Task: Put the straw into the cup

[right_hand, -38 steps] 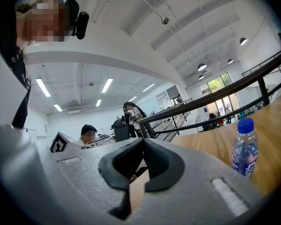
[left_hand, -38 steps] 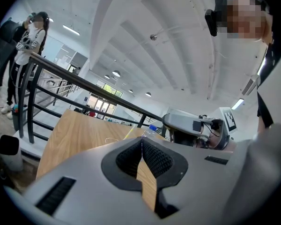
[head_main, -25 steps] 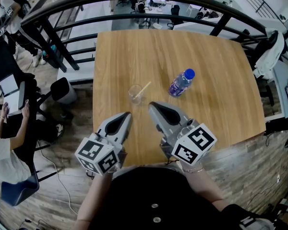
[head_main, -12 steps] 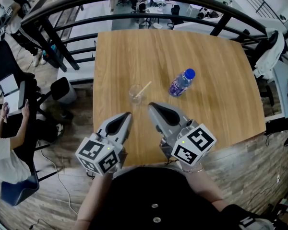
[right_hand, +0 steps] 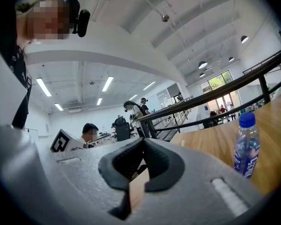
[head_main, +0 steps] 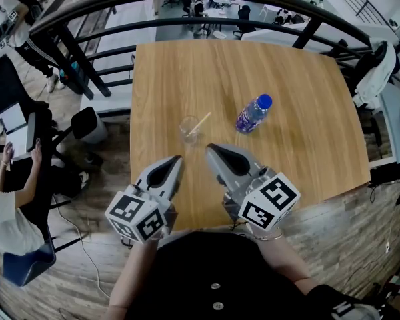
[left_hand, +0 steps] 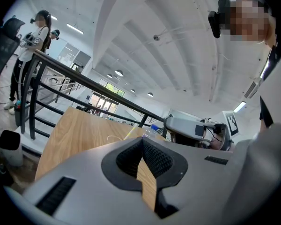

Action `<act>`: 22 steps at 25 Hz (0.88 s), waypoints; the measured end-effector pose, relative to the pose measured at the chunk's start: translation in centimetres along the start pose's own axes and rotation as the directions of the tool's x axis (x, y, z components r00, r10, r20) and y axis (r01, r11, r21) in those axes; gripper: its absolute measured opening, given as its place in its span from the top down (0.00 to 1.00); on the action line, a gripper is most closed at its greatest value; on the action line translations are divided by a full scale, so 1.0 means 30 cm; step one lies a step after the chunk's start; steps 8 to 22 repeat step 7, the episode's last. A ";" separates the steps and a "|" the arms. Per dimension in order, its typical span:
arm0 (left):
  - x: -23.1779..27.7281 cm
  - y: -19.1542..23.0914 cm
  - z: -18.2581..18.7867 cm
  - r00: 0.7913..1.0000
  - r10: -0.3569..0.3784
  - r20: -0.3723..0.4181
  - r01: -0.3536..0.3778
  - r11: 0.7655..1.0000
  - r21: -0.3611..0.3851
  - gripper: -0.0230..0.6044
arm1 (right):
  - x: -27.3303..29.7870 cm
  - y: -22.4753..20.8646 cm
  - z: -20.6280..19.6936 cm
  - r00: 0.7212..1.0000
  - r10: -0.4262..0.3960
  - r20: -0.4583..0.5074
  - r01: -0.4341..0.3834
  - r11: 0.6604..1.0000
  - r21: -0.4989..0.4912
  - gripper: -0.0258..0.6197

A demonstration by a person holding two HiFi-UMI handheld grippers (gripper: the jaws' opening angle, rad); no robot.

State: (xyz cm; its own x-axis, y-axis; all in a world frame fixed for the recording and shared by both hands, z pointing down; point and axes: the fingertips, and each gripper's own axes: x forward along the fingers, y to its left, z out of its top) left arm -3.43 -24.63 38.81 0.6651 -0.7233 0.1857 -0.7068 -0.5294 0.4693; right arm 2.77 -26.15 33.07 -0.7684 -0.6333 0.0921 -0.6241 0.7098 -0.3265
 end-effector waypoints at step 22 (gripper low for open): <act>0.001 0.000 -0.001 1.000 0.002 -0.001 -0.002 1.000 -0.004 0.93 | -0.002 -0.005 -0.007 1.000 -0.002 -0.001 0.002 1.000 0.005 0.96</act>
